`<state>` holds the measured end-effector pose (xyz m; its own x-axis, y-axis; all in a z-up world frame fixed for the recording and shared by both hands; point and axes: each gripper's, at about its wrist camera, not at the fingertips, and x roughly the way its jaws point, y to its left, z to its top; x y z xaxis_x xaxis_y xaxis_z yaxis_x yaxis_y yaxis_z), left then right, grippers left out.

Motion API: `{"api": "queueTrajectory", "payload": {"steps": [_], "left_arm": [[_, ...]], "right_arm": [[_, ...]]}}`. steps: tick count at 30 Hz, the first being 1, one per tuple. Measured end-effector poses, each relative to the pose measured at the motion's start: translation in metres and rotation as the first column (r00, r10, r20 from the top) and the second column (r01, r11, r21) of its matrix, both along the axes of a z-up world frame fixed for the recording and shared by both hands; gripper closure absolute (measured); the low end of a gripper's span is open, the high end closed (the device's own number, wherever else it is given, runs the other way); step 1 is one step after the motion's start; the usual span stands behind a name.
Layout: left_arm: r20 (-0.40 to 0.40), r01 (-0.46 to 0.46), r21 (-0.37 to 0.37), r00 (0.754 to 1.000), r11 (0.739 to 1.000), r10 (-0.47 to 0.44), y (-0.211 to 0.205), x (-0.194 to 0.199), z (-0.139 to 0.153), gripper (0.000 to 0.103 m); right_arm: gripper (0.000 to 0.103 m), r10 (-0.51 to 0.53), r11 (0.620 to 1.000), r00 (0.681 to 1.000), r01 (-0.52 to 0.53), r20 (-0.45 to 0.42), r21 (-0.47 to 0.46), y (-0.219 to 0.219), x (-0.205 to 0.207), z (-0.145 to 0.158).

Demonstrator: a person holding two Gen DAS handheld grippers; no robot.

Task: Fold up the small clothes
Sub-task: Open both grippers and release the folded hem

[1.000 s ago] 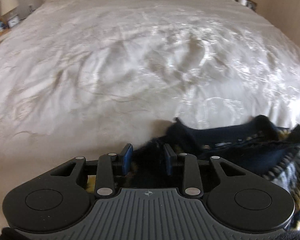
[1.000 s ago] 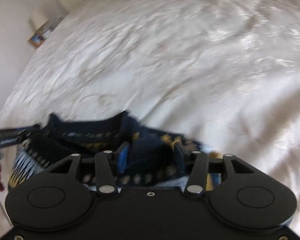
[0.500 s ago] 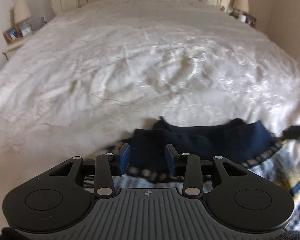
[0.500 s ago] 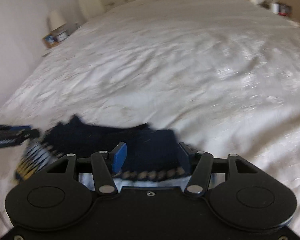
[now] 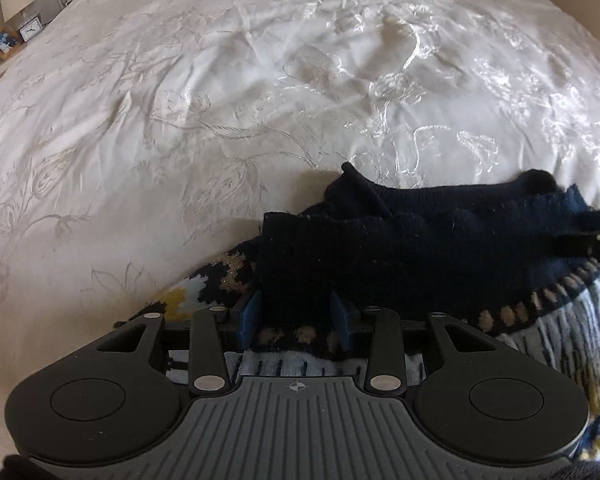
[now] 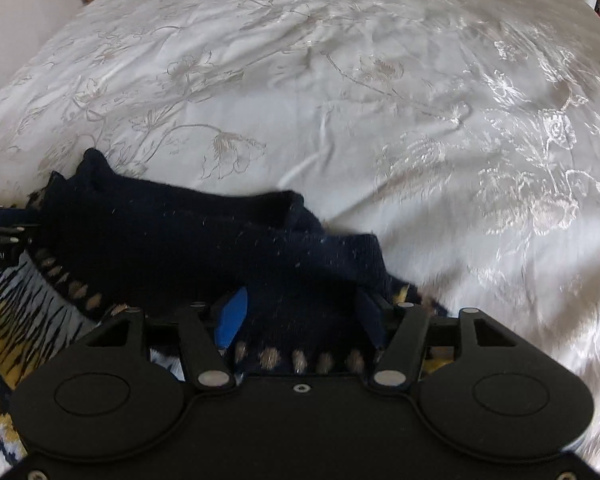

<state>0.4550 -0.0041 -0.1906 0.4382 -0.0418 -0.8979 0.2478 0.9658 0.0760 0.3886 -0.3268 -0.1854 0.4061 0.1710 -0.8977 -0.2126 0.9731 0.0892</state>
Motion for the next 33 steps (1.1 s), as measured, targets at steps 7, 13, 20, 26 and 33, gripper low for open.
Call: {"api": "queueTrajectory", "payload": {"steps": [7, 13, 20, 26, 33], "left_arm": [[-0.014, -0.017, -0.004, 1.000, 1.000, 0.017, -0.006, -0.004, 0.014, 0.040], [0.018, -0.020, -0.036, 1.000, 0.999, 0.021, -0.011, -0.021, 0.043, 0.033], [0.044, -0.007, -0.077, 0.999, 0.997, 0.011, -0.022, -0.073, 0.061, 0.026], [-0.011, 0.021, -0.064, 1.000, 0.998, -0.022, -0.037, -0.121, 0.045, 0.025], [-0.121, -0.010, -0.010, 0.993, 1.000, 0.008, -0.019, -0.160, -0.001, 0.023]], "right_arm": [[0.026, -0.060, 0.997, 0.998, 0.059, 0.031, 0.039, -0.008, -0.007, 0.017], [0.010, -0.151, 0.982, 0.988, 0.145, 0.037, 0.123, -0.037, -0.034, 0.041], [0.001, -0.239, 0.941, 0.970, 0.243, -0.047, 0.237, -0.075, -0.077, 0.045], [0.001, -0.252, 0.929, 0.961, 0.273, -0.111, 0.251, -0.089, -0.113, 0.034], [0.001, -0.272, 0.924, 0.949, 0.303, -0.158, 0.234, -0.096, -0.143, 0.022]]}}
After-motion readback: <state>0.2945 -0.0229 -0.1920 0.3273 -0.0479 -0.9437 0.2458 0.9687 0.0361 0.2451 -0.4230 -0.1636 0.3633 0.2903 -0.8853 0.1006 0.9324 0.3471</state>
